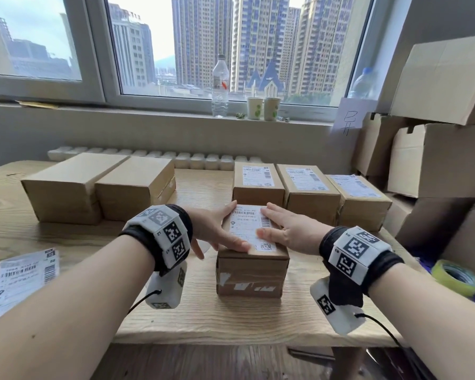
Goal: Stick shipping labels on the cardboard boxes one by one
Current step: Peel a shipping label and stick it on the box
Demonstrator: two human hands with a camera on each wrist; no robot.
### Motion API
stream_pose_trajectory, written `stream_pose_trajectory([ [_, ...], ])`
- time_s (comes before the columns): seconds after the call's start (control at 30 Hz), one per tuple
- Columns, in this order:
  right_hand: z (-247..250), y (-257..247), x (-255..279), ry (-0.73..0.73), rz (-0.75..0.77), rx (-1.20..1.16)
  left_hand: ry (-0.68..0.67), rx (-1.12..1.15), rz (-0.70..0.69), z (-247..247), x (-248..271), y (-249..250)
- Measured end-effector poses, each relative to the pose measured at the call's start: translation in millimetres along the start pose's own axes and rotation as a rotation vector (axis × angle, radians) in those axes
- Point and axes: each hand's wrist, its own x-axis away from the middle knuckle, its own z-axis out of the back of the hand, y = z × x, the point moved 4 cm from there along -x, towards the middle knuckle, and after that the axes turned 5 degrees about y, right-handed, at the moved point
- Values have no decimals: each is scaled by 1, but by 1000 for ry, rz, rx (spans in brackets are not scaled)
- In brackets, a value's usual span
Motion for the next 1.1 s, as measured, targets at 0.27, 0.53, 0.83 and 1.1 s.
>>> stream_pose_trajectory([
  [0.27,-8,-6,21,81,-170,-272,127,135,0,1,16,-9],
  [0.53,19,-36,26,176,-105,-426,245,115,-88,28,38,6],
  [0.83,76,-86,-10,509,87,-477,804,334,-370,109,54,1],
  [1.1,82,-116,-90,501,87,-390,840,504,-380,141,-1,-27],
])
